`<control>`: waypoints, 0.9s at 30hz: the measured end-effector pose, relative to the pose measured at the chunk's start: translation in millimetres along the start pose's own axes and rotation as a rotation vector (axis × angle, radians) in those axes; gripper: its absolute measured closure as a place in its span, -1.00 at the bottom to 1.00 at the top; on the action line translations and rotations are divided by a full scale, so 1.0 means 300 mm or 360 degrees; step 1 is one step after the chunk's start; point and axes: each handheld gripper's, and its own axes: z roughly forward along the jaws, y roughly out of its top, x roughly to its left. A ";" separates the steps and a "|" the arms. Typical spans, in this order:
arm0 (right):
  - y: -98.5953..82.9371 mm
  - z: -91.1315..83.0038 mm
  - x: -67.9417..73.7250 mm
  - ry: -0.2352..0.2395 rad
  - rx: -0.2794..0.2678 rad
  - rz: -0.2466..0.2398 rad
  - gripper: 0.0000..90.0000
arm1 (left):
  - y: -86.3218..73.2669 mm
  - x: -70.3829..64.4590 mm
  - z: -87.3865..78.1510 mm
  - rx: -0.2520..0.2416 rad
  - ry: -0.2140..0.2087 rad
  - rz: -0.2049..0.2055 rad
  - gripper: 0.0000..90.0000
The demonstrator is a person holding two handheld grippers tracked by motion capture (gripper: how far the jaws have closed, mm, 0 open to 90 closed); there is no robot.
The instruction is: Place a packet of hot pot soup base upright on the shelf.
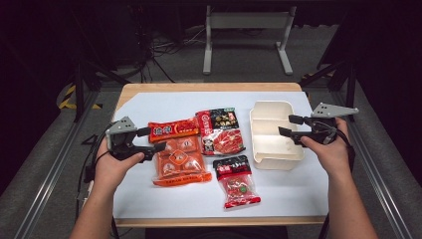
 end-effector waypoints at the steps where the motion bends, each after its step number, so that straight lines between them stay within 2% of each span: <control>1: -0.001 -0.001 -0.002 -0.0005 -0.0002 -0.0002 -0.16 | 0.005 0.000 0.000 0.0012 0.0012 0.0005 -0.53; 5: 0.001 -0.008 -0.006 -0.0005 -0.0010 0.0005 -0.16 | 0.031 0.005 0.024 -0.0012 0.0044 0.0006 -0.56; 8: 0.004 -0.009 -0.009 0.0012 -0.0011 -0.0025 -0.13 | 0.053 0.011 0.066 0.0047 0.0073 0.0078 -0.63; 11: 0.004 -0.009 -0.014 -0.0002 -0.0009 -0.0029 -0.10 | 0.069 0.018 0.096 0.0056 0.0072 0.0074 -0.64; 16: -0.001 -0.019 -0.021 -0.0036 -0.0027 -0.0028 -0.10 | 0.118 0.023 0.167 0.0067 0.0043 0.0063 -0.59; 17: -0.001 -0.019 -0.021 -0.0036 -0.0027 -0.0028 -0.10 | 0.118 0.023 0.167 0.0067 0.0043 0.0063 -0.57; 18: -0.001 -0.022 -0.021 -0.0044 -0.0037 -0.0031 -0.11 | 0.136 0.022 0.194 0.0073 0.0020 0.0054 -0.55; 20: -0.001 -0.025 -0.020 -0.0059 -0.0048 -0.0033 -0.13 | 0.148 0.020 0.211 0.0079 0.0000 0.0051 -0.53; 27: -0.002 -0.032 -0.016 -0.0103 -0.0066 -0.0027 -0.09 | 0.189 0.004 0.280 0.0069 -0.0010 0.0061 -0.50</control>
